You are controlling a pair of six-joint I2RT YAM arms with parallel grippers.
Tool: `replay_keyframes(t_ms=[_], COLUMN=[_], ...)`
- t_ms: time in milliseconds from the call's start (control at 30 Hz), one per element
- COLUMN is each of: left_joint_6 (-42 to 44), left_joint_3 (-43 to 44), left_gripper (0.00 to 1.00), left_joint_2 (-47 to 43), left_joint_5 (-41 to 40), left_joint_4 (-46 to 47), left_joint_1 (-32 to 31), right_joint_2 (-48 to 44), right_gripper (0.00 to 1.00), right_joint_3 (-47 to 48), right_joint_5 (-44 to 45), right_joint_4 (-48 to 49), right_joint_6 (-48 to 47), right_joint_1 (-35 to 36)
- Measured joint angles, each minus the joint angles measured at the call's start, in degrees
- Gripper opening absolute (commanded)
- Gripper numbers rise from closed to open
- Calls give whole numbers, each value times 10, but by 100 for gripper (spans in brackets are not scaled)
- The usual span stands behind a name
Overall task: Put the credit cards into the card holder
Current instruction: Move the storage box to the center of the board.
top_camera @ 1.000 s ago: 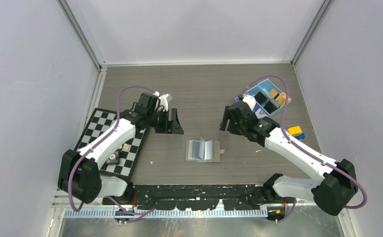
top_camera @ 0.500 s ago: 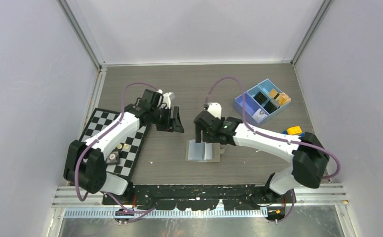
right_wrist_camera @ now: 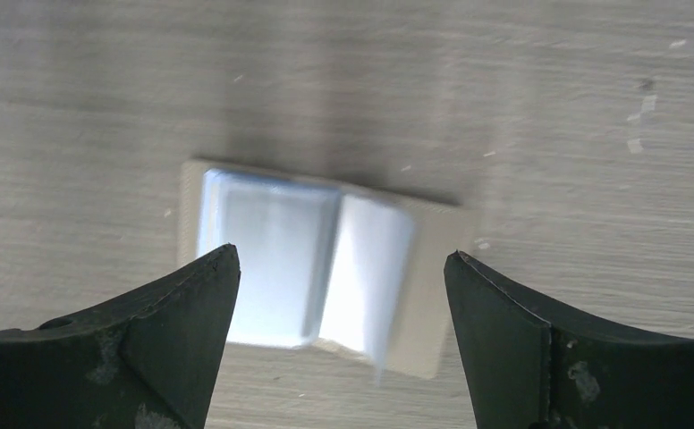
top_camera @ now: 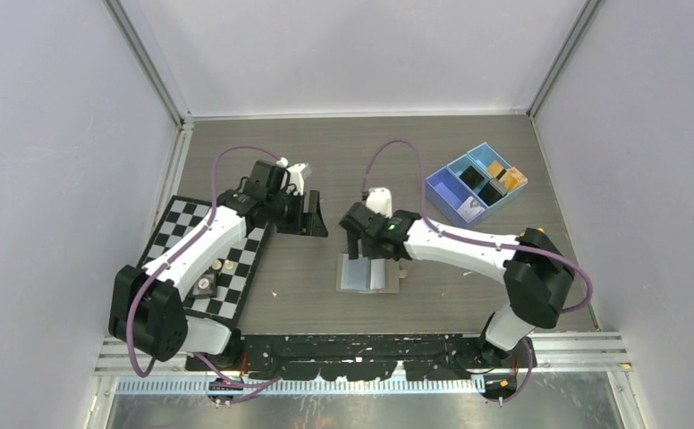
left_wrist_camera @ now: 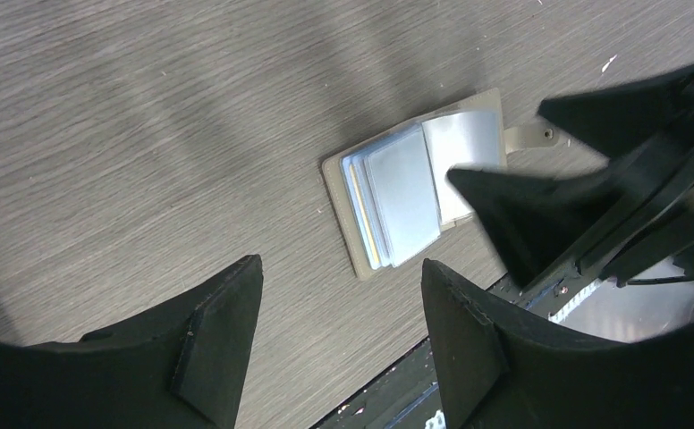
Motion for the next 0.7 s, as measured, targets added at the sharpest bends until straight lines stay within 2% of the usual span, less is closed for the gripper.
replay_keyframes(t_ms=[200,367,533,700], left_joint_6=[4,15,19,26], left_joint_3=[0,0,0,0], left_gripper=[68,68,68,69], left_joint_2=[0,0,-1,-1], left_joint_5=[-2,-12,-16,-16], left_joint_4=[-7,-13,-17,-18], left_joint_1=[0,0,0,0], right_joint_2=[-80,-128,-117,-52], right_gripper=[85,89,93,95], right_joint_3=[-17,-11,32,116], right_joint_5=[-13,-16,-27,-43], right_joint_4=[-20,-49,-72,-82], right_joint_6=[-63,-143,-216,-277], right_joint_1=[-129,-273,-407,-505])
